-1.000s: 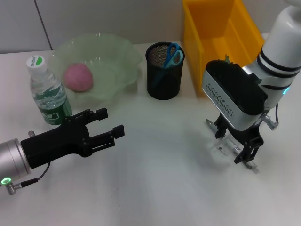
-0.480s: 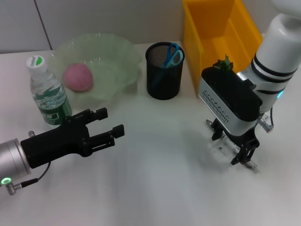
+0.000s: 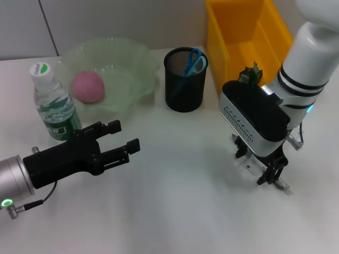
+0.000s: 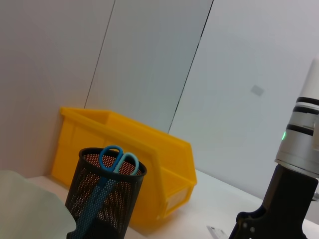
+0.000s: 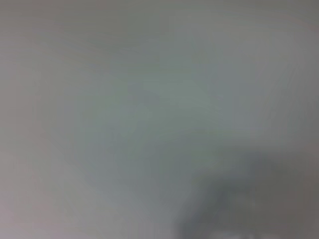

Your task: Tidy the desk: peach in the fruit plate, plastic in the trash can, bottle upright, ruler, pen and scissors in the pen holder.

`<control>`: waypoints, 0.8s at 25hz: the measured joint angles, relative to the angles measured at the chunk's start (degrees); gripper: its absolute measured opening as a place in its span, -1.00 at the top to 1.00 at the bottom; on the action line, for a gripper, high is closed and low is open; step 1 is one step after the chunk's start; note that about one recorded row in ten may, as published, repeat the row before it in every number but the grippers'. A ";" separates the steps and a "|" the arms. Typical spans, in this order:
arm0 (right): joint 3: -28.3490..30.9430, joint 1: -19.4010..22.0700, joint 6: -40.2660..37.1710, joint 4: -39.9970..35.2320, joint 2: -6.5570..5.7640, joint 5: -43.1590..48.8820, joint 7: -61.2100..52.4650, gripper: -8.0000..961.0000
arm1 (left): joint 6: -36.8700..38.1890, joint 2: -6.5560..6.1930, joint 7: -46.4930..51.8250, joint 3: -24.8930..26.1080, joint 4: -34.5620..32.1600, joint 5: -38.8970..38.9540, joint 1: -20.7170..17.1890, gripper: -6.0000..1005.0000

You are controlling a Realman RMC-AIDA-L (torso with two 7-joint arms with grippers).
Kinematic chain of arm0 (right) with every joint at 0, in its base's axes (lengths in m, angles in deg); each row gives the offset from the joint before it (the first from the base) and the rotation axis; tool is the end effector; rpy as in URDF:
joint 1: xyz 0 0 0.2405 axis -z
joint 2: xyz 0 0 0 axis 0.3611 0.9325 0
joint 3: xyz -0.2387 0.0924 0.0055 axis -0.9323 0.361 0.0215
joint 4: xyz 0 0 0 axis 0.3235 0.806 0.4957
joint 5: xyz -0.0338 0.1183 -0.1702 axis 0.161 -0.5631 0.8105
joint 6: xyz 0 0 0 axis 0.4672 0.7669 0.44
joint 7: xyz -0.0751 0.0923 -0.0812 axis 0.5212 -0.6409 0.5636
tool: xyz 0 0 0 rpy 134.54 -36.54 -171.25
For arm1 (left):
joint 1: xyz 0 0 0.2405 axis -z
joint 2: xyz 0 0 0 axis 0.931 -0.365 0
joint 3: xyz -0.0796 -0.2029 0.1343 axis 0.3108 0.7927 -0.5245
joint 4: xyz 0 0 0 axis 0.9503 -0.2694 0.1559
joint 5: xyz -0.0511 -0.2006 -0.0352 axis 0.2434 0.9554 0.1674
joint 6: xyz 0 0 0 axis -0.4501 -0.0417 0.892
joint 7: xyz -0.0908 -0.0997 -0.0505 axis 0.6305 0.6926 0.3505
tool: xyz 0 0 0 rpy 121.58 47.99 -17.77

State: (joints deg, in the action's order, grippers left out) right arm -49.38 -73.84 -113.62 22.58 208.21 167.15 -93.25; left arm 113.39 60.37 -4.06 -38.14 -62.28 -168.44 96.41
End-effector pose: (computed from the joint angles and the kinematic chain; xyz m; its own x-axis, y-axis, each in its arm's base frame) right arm 0.1894 0.3779 -0.0396 0.7012 0.4116 0.5822 0.3107 -0.9113 0.2701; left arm -0.2703 0.3068 -0.0404 0.6586 0.3404 0.6711 0.5382 -0.8364 -0.1039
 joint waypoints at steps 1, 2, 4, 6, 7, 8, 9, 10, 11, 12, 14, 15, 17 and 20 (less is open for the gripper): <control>0.00 0.00 0.00 0.00 0.00 0.00 0.00 -0.58 | 0.00 0.00 0.00 0.00 0.00 0.00 0.00 -0.57; -0.11 0.00 0.09 0.00 0.00 -0.05 0.00 -0.58 | 0.00 0.00 0.00 0.00 0.05 0.00 0.02 -0.57; -0.37 0.00 0.26 0.00 0.00 -0.13 -0.01 -0.57 | 0.00 0.00 0.00 0.00 0.07 0.00 0.03 -0.57; -0.56 0.01 0.70 0.07 0.00 -0.15 -0.03 -0.57 | 0.02 0.00 0.00 0.00 0.07 0.00 0.04 -0.57; -0.60 0.02 0.82 0.08 0.00 -0.16 -0.08 -0.57 | 0.02 0.00 0.00 0.00 0.07 0.00 0.04 -0.57; -0.65 0.04 0.99 0.08 0.00 -0.17 -0.18 -0.57 | 0.07 0.00 0.00 0.00 0.07 0.04 0.05 -0.57; -0.67 0.05 1.05 0.08 0.00 -0.18 -0.26 -0.57 | 0.07 0.00 0.00 0.00 0.07 0.05 0.05 -0.57; -0.68 0.05 1.07 0.08 0.00 -0.19 -0.37 -0.51 | 0.12 0.00 0.00 0.00 0.07 0.06 0.05 -0.57; -0.68 0.05 1.07 0.08 0.00 -0.19 -0.37 -0.46 | 0.12 0.00 0.00 0.00 0.07 0.06 0.05 -0.57; -0.77 0.05 1.07 0.08 0.00 -0.19 -0.39 -0.41 | 0.18 0.00 0.00 0.00 0.07 0.07 0.05 -0.57; -1.01 0.04 1.11 0.12 0.00 -0.19 -0.45 -0.30 | 0.22 0.00 0.00 0.00 0.06 0.07 0.05 -0.57; -1.23 0.03 1.24 0.14 0.00 -0.19 -0.50 -0.28 | 0.23 0.00 0.00 0.00 0.07 0.07 0.05 -0.57; -1.26 0.03 1.36 0.16 0.00 -0.19 -0.53 -0.23 | 0.23 0.00 0.00 0.00 0.11 0.07 0.05 -0.57; -1.32 0.03 1.62 0.38 0.00 -0.19 -0.57 -0.17 | 0.22 0.00 0.00 0.00 0.20 0.07 0.05 -0.57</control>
State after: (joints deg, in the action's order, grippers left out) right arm -50.70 -73.81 -112.00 22.96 208.21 166.96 -93.83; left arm 113.61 60.37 -4.06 -38.14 -62.08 -168.37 96.45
